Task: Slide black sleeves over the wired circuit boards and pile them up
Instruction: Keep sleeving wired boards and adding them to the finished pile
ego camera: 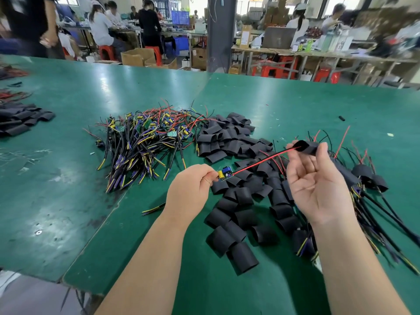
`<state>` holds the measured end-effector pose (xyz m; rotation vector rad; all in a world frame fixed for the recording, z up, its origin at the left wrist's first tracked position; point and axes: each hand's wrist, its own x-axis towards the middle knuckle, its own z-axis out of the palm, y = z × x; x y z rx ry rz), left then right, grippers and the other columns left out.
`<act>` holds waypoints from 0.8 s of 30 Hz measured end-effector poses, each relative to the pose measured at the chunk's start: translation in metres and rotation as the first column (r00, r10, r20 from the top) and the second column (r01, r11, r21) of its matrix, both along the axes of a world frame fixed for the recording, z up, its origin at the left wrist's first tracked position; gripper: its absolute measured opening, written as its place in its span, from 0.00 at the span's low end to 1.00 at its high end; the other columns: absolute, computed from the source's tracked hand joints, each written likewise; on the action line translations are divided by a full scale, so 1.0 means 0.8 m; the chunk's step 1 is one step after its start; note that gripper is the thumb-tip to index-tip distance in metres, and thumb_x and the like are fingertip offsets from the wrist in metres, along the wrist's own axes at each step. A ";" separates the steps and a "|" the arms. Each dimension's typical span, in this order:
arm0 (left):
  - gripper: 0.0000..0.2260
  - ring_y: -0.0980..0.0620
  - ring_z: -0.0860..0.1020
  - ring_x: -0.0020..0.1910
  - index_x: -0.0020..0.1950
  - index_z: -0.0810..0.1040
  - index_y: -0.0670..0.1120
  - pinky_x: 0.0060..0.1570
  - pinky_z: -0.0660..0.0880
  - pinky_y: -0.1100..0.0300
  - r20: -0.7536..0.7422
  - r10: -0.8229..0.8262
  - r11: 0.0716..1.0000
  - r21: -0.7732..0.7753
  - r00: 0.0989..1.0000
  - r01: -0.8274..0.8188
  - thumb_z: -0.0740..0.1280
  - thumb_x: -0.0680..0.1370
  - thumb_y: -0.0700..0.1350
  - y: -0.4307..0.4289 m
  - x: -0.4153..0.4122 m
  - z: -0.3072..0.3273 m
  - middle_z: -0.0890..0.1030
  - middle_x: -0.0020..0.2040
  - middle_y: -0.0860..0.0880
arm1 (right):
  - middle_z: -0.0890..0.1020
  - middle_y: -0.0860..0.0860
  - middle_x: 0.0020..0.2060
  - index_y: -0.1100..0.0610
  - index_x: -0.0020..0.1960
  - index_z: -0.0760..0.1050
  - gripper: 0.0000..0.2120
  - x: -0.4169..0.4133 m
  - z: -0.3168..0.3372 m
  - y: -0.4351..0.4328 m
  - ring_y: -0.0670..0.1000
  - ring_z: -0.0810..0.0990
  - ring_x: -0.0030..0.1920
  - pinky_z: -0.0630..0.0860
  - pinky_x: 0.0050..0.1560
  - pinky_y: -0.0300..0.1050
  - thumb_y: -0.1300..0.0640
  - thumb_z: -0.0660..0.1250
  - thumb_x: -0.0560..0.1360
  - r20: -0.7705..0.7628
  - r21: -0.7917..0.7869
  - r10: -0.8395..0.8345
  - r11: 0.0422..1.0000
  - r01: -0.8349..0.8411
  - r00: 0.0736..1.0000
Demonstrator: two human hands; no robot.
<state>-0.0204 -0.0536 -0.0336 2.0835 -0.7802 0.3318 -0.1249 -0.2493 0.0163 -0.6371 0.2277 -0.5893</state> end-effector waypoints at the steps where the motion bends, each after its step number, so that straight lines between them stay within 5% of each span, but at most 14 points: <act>1: 0.09 0.56 0.74 0.38 0.43 0.79 0.49 0.40 0.71 0.61 -0.004 0.002 1.000 0.002 1.000 -0.002 0.62 0.81 0.44 0.000 0.000 0.000 0.76 0.35 0.57 | 0.84 0.49 0.37 0.58 0.46 0.79 0.12 -0.001 0.000 0.000 0.47 0.84 0.49 0.78 0.40 0.33 0.50 0.68 0.68 0.003 -0.030 0.002 1.000 -0.001 1.000; 3: 0.09 0.55 0.75 0.38 0.44 0.80 0.48 0.40 0.72 0.59 -0.004 0.003 1.000 0.008 1.000 -0.002 0.62 0.81 0.45 0.000 -0.001 0.000 0.77 0.36 0.56 | 0.84 0.49 0.37 0.55 0.45 0.81 0.09 -0.003 -0.002 0.000 0.47 0.84 0.46 0.78 0.42 0.35 0.52 0.68 0.68 -0.007 -0.137 -0.002 0.991 0.001 1.000; 8: 0.09 0.59 0.75 0.36 0.44 0.81 0.47 0.37 0.71 0.64 -0.025 -0.048 0.999 -0.018 0.999 0.048 0.63 0.80 0.45 -0.003 -0.008 0.004 0.80 0.36 0.54 | 0.82 0.57 0.56 0.58 0.46 0.79 0.09 0.006 -0.019 0.017 0.50 0.80 0.46 0.77 0.43 0.39 0.60 0.70 0.66 -0.150 -0.443 0.081 0.886 -0.140 0.985; 11: 0.08 0.59 0.77 0.37 0.44 0.81 0.48 0.38 0.72 0.67 -0.071 -0.085 0.996 -0.040 0.994 0.082 0.64 0.80 0.44 -0.005 -0.013 0.006 0.80 0.36 0.55 | 0.85 0.53 0.48 0.56 0.52 0.79 0.15 0.012 -0.028 0.031 0.46 0.80 0.42 0.76 0.46 0.42 0.60 0.71 0.65 -0.221 -0.558 0.134 0.795 -0.238 0.966; 20: 0.09 0.63 0.77 0.37 0.41 0.78 0.54 0.38 0.69 0.74 -0.115 -0.129 0.990 -0.064 0.985 0.123 0.64 0.80 0.44 -0.005 -0.017 0.007 0.79 0.34 0.58 | 0.84 0.58 0.50 0.49 0.51 0.80 0.16 0.009 -0.031 0.029 0.51 0.80 0.41 0.78 0.48 0.44 0.60 0.74 0.65 -0.122 -0.592 0.284 0.748 -0.299 0.951; 24: 0.08 0.60 0.78 0.38 0.43 0.80 0.52 0.40 0.74 0.66 -0.125 -0.137 0.990 -0.052 0.983 0.132 0.64 0.80 0.45 -0.006 -0.014 0.004 0.80 0.36 0.57 | 0.84 0.60 0.50 0.54 0.49 0.78 0.13 0.008 -0.029 0.025 0.56 0.83 0.49 0.79 0.47 0.44 0.61 0.73 0.65 -0.150 -0.620 0.265 0.725 -0.299 0.953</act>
